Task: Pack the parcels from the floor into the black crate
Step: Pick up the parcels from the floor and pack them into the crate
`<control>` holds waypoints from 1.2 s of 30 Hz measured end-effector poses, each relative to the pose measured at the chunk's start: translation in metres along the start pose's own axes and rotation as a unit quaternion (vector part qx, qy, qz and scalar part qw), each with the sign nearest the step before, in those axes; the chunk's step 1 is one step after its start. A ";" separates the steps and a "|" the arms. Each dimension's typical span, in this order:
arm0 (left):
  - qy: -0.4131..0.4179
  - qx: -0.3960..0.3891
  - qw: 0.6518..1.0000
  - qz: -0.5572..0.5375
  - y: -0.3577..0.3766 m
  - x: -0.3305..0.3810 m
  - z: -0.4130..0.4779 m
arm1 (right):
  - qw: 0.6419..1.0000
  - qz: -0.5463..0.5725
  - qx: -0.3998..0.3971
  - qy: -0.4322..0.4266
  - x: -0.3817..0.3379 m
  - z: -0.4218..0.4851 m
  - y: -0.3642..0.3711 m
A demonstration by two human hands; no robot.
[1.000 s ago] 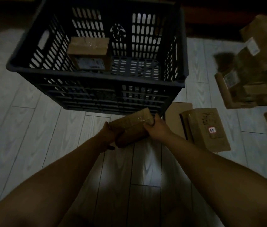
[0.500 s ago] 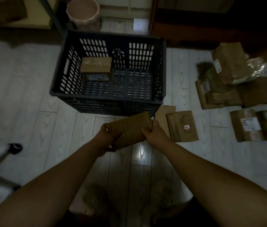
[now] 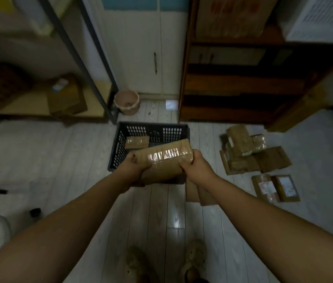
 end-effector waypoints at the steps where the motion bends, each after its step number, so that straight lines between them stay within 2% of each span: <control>1: 0.014 0.006 1.000 -0.005 -0.002 0.019 -0.008 | 1.000 0.000 0.001 -0.016 -0.015 -0.010 -0.010; 6: 0.075 0.011 0.997 0.005 -0.011 0.086 -0.037 | 0.998 0.010 0.020 -0.065 -0.068 -0.044 -0.047; 13: 0.135 0.004 0.990 0.045 -0.016 0.138 -0.076 | 0.990 0.014 0.004 -0.140 -0.109 -0.075 -0.089; 15: 0.157 0.023 0.986 0.044 -0.018 0.148 -0.080 | 0.990 0.007 0.000 -0.139 -0.117 -0.075 -0.096; 18: 0.195 0.095 0.976 0.034 -0.024 0.156 -0.080 | 0.991 0.029 0.009 -0.132 -0.126 -0.074 -0.097; 20: 0.208 0.116 0.971 0.020 -0.025 0.162 -0.080 | 0.991 0.031 0.023 -0.131 -0.134 -0.073 -0.091; 25: 0.223 0.095 0.970 0.029 -0.042 0.178 -0.064 | 0.991 0.018 0.050 -0.124 -0.161 -0.066 -0.067; 33: 0.222 0.063 0.973 0.013 -0.126 0.191 -0.008 | 0.991 0.014 0.060 -0.123 -0.220 -0.035 -0.003; 36: 0.217 0.050 0.974 0.033 -0.155 0.192 0.017 | 0.988 0.041 0.114 -0.095 -0.235 -0.016 0.023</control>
Point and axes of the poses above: each hand's wrist, its own z-axis towards the middle knuckle, its own y-axis out of the palm, x = y × z, the point moved 1 cm from there along z, towards the middle knuckle, and after that the axes turned 9 degrees about y, right-handed, at the moved point
